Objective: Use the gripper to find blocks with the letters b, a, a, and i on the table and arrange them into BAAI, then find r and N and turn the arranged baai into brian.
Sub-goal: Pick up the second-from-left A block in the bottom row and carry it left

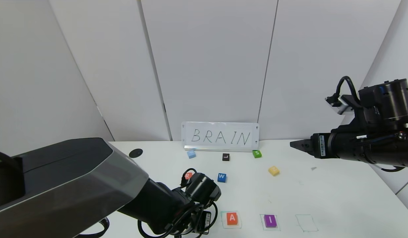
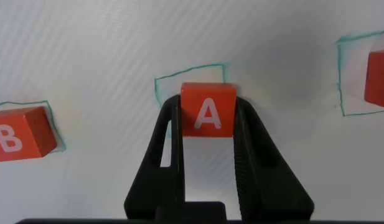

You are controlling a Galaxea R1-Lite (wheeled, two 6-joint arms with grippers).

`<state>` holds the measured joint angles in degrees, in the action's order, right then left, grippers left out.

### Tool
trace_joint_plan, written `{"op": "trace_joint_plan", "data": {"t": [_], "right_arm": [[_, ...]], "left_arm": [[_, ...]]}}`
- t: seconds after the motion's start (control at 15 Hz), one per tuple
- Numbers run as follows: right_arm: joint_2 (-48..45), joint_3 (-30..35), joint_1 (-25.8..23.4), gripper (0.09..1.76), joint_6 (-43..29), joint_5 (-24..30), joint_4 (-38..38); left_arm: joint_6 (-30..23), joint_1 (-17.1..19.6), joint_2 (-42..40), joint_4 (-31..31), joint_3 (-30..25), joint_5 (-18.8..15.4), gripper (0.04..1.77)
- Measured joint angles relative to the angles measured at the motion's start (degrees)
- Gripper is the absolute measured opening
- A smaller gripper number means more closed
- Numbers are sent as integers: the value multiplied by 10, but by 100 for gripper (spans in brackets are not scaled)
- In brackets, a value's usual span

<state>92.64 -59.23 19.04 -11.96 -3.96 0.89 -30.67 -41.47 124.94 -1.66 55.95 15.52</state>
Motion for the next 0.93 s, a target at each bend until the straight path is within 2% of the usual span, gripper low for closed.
{"op": "trace_joint_plan", "data": {"t": [0.6, 0.93], "right_arm": [[-1, 0, 0, 171, 1, 0, 0], [-1, -1, 0, 171, 1, -1, 0]], "left_arm": [[7, 13, -24, 9, 0, 4, 51], [37, 58, -89, 51, 12, 2, 51]]}}
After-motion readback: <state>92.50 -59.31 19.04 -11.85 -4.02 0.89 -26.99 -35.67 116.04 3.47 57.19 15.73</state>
